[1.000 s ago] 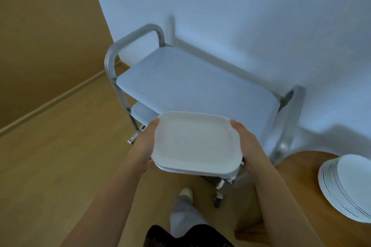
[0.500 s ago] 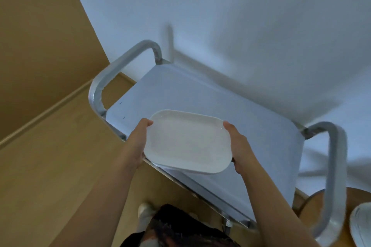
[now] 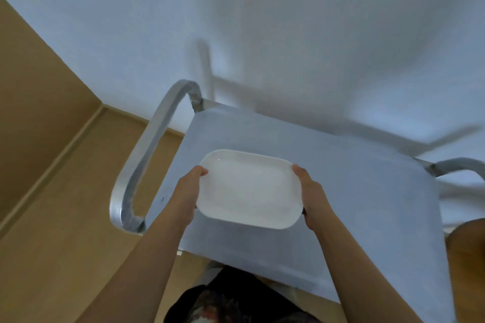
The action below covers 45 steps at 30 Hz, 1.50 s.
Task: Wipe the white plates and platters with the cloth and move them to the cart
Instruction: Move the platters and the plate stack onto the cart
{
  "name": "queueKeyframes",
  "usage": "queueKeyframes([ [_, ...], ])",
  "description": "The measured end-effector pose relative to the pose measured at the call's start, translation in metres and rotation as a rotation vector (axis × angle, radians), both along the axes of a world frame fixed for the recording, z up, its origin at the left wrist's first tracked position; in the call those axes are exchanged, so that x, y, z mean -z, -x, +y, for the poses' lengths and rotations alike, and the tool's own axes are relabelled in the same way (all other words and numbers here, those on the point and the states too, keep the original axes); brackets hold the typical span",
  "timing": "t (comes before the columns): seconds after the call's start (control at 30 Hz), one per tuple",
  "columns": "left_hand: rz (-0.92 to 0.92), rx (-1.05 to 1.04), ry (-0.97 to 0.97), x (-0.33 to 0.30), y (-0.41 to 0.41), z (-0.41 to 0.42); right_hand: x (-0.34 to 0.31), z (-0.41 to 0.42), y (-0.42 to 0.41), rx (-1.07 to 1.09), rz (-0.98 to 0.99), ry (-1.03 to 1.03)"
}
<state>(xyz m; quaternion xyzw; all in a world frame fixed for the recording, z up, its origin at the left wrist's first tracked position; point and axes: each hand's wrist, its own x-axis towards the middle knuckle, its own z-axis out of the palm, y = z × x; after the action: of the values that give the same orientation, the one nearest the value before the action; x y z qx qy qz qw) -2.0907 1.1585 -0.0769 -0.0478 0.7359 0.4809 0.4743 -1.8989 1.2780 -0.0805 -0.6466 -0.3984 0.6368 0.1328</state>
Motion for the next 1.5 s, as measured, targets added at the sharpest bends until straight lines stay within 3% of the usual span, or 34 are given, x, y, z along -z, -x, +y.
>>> queueKeyframes([
  [0.73,0.024,0.193,0.087,0.056,0.03,0.011,0.057,-0.009,0.033,0.215,-0.098,0.032],
  [0.9,0.052,0.19,0.079,0.054,0.028,0.011,0.053,-0.007,0.033,0.143,-0.174,-0.161],
  [1.03,0.204,0.303,0.119,0.051,0.024,0.004,0.036,0.006,0.024,0.007,-0.138,-0.235],
  [1.17,0.639,0.53,0.318,0.043,0.015,-0.011,0.03,0.0,-0.012,-0.314,-0.43,-0.477],
  [1.3,0.888,0.721,0.214,0.025,-0.019,-0.019,0.023,-0.018,-0.063,-0.557,-0.687,-0.633],
  [1.5,1.033,1.128,-0.071,0.0,-0.132,-0.021,0.003,-0.071,-0.155,-0.483,-0.755,-0.679],
])
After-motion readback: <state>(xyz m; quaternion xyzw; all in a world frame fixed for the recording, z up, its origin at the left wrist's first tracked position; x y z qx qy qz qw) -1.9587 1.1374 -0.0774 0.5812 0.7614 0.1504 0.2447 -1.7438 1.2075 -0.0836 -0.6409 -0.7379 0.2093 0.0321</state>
